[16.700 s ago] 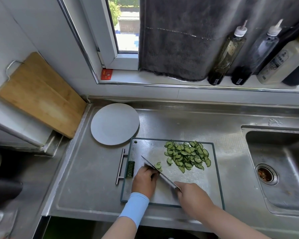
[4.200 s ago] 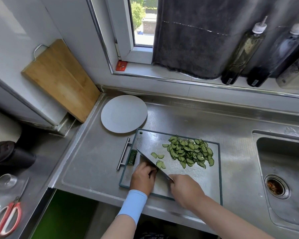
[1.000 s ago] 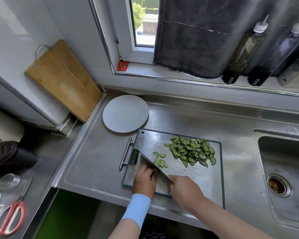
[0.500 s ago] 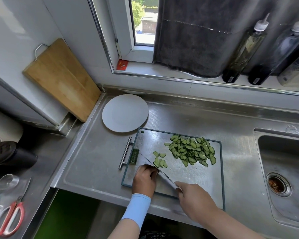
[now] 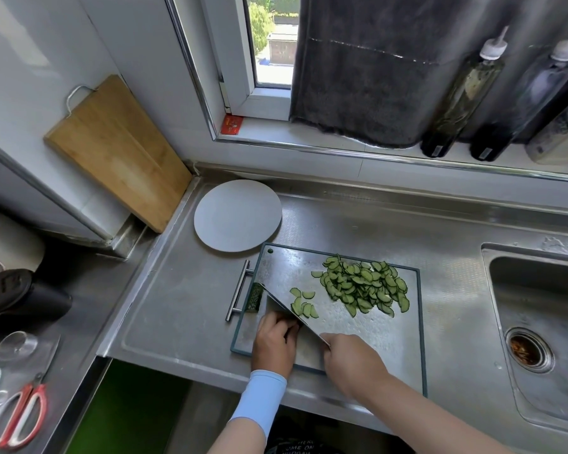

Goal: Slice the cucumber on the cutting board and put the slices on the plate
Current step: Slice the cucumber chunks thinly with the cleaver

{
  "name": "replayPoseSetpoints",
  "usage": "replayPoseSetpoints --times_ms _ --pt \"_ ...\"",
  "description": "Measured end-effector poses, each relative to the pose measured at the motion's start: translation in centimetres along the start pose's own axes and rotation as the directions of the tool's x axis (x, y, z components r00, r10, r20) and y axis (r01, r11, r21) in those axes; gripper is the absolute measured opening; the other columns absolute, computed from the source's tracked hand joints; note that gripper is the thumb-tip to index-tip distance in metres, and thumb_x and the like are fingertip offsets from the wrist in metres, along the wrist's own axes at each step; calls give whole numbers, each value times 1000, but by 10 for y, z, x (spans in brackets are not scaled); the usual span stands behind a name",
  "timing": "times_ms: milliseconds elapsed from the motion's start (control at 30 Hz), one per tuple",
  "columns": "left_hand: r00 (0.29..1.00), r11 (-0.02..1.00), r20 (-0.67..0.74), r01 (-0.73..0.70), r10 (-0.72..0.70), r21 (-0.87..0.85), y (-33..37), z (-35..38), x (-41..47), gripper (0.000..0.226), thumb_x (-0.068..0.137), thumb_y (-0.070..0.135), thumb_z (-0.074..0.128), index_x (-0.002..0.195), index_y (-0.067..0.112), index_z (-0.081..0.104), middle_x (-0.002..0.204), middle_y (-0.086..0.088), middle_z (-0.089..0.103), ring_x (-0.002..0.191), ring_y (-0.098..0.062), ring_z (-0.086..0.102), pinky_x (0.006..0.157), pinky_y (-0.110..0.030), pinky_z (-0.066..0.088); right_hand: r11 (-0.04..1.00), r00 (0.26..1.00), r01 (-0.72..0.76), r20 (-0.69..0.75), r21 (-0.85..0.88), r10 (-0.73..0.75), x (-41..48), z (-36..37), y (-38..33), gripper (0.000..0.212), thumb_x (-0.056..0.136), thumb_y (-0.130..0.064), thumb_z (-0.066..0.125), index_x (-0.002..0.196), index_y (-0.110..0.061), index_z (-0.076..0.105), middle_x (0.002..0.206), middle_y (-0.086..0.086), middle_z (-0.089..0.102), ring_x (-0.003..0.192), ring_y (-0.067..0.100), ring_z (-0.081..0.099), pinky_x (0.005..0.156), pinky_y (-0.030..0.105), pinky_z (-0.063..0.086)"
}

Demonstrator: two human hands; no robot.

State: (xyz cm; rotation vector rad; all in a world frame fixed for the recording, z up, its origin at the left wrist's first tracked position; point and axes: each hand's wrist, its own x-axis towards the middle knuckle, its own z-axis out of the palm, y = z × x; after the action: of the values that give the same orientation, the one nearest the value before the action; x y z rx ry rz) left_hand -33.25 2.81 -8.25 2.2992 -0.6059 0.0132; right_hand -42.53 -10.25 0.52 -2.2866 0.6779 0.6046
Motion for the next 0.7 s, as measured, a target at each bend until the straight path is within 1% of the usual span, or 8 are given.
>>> replayPoseSetpoints --times_ms 167,267,333,433,567,700 --pt "1000 999 -3 17 -17 27 2 0 3 19 66 -1 83 75 12 72 76 -2 62 79 -14 51 70 -16 39 999 999 38 -31 -21 -38 -4 1 3 17 89 -16 39 74 -22 46 68 -2 52 68 23 50 54 32 34" --pt "999 999 5 33 -33 25 1 -1 4 21 66 1 84 79 15 74 79 -3 64 81 -17 55 74 -17 40 998 997 58 -54 -40 -60 -12 2 6 15 90 -18 39 79 -22 48 70 -1 53 69 23 51 56 33 36" --pt "999 999 11 45 -46 21 2 -2 4 21 67 1 83 80 15 75 81 -3 66 82 -20 58 75 -17 41 997 996 63 -58 -34 -65 -18 1 8 17 91 -18 38 77 -24 45 71 1 55 69 23 51 58 34 39" --pt "999 998 14 47 -47 29 4 -4 4 21 66 1 84 80 15 75 82 -4 66 80 -22 61 75 -18 41 997 995 74 -64 -38 -76 -25 -1 12 22 93 -19 37 72 -24 39 71 2 55 69 24 50 58 35 37" --pt "999 999 13 34 -34 16 3 -5 5 20 67 1 83 80 14 75 83 -3 67 80 -19 58 75 -14 39 997 996 68 -47 -43 -70 -28 -3 14 26 94 -18 37 69 -25 38 70 -1 53 69 24 49 57 33 34" --pt "1000 1000 8 28 -28 5 4 -5 6 19 68 1 83 79 14 75 81 -1 67 78 -16 58 74 -14 39 999 998 45 -40 -28 -46 -26 -3 11 27 93 -17 38 68 -25 38 70 -1 54 68 23 49 57 33 35"
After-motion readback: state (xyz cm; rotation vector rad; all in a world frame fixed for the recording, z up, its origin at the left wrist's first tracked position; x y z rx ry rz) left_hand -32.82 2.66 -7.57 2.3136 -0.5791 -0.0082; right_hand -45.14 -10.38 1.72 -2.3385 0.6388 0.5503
